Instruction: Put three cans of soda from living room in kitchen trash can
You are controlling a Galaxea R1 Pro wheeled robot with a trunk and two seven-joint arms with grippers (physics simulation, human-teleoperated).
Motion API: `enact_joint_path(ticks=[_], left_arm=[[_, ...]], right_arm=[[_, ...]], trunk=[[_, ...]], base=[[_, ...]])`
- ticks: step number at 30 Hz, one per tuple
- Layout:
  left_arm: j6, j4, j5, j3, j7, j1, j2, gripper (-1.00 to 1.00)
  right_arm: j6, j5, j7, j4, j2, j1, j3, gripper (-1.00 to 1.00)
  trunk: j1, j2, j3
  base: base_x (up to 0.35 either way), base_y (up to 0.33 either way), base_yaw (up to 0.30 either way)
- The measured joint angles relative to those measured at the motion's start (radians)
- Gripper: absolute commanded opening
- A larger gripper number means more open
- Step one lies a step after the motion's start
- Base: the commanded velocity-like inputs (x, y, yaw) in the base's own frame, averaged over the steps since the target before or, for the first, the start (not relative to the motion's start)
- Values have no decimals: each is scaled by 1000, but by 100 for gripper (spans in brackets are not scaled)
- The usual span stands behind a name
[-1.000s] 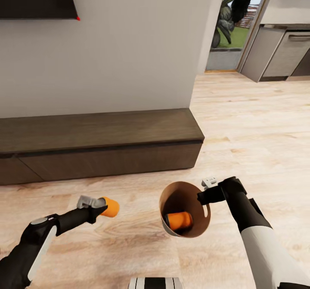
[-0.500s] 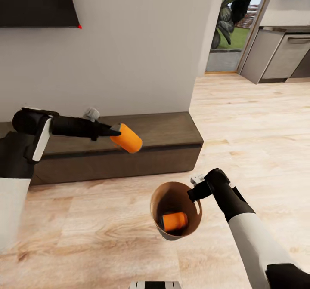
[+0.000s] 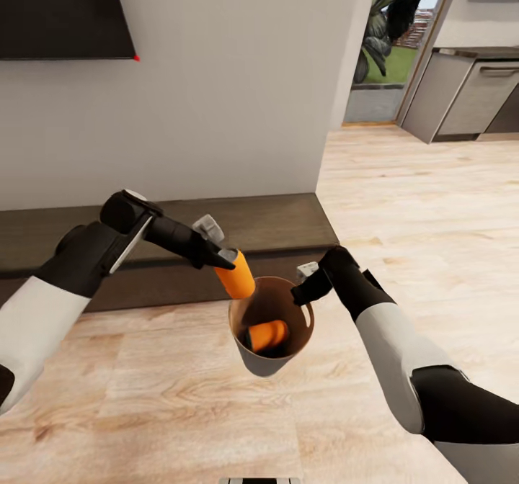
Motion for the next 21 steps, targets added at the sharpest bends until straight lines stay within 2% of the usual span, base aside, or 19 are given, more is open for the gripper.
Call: enact_joint_path(ticks=[1,4,6,10,16,19,21], left_arm=[[0,1,-8,-3,0,0,-7,-100],[0,6,-72,-9,1,0,-50,-100],[0,7,-87,-9,0,0,-68,-100],[0,8,-103,-10,9,1,-107,-100],[-1,20,-116,-10,69,9,-129,-100],[0,51,-117,-10,87,12,-138,-100],[-18,108,-117,-10,110,13,-163,-100]], right_arm=[[4,-7,0,3,3,-4,0,-100],[1,1,-1,51,20,-39,1,-100],[0,3,-1,63,26,-48,2,-100],[1,0,-1,75,39,-54,2,-100],[0,3,-2,80,55,-57,2,-100],[2,-1,-2,80,62,-57,2,-100],[-1,6,-4,81,68,-57,2,-100]], trunk=[[-4,7,3],[-15,28,12],[-23,42,19],[-27,49,22],[-27,49,22],[-27,49,22],[-27,49,22]], base=[[0,0,0],[0,0,0],[0,0,0],[0,0,0],[0,0,0],[0,0,0],[0,0,0]])
